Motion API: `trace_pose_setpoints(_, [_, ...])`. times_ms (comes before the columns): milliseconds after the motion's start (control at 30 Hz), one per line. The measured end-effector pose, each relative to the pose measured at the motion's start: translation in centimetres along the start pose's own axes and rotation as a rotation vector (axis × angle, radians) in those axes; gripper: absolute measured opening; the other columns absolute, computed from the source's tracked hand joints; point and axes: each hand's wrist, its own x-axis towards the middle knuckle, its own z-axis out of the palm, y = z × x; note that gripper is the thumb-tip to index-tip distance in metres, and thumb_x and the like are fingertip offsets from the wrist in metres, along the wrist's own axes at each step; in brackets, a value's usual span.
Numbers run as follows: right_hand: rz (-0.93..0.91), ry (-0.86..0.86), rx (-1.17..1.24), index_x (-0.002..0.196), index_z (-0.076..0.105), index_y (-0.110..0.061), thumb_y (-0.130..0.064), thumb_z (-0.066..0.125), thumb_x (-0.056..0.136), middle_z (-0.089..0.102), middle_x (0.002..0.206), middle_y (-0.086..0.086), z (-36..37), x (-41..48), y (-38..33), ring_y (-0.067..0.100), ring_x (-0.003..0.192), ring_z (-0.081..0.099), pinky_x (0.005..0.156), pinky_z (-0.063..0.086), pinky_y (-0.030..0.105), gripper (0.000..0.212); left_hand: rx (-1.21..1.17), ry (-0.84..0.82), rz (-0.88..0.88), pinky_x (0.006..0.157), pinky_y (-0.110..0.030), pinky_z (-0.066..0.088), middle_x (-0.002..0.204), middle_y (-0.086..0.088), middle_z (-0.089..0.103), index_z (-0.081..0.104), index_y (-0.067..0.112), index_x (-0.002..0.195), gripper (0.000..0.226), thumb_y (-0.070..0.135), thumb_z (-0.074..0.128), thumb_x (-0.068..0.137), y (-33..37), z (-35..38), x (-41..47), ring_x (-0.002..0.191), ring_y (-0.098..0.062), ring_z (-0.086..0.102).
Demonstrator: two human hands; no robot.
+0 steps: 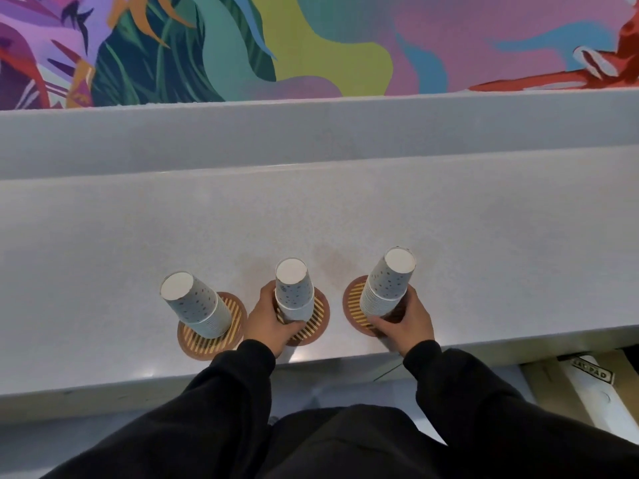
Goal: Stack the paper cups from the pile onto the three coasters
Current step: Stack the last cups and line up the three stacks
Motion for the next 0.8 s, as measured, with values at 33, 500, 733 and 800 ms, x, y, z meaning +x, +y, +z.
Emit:
trace_pose_setpoints(33, [0.007,0.001,-0.022,0.144,0.043,-0.029,-0.027,0.094,0.07,0.057,0.14,-0.007,0.2,0.1,0.2,0.02,0.131,0.055,0.106,0.045,0.035,0.091,0.012,0.0,-0.004,0.111,-0.041,0.043,0.147,0.001,0.053,0.036,0.026,0.145,0.089,0.024,0.09,0.074,-0.1,0.2,0.1,0.137,-0.025,0.05])
trace_pose_setpoints(500, [0.003,0.048,-0.141,0.14,0.049,-0.023,-0.028,0.095,0.069,0.06,0.138,0.002,1.0,1.2,1.5,0.027,0.129,0.059,0.108,0.051,0.044,0.085,0.036,0.026,0.024,0.11,-0.039,0.043,0.141,0.002,0.056,0.044,0.024,0.137,0.084,0.023,0.094,0.069,-1.4,1.0,1.4,0.134,-0.024,0.052])
trace_pose_setpoints(733, [-0.003,0.065,-0.085,0.14,0.046,-0.023,-0.02,0.096,0.068,0.054,0.14,0.002,0.6,0.8,1.2,0.021,0.127,0.055,0.108,0.049,0.039,0.088,0.032,0.029,0.04,0.111,-0.04,0.043,0.141,0.002,0.055,0.043,0.026,0.138,0.086,0.023,0.094,0.069,-1.7,1.0,1.5,0.134,-0.024,0.051])
trace_pose_setpoints(800, [0.015,0.147,-0.046,0.138,0.045,-0.027,-0.022,0.098,0.064,0.049,0.136,-0.004,0.3,0.1,1.5,0.014,0.121,0.053,0.104,0.048,0.033,0.091,0.014,0.029,0.063,0.111,-0.038,0.041,0.142,0.003,0.053,0.041,0.027,0.14,0.089,0.023,0.094,0.069,-1.7,0.7,1.3,0.134,-0.021,0.049])
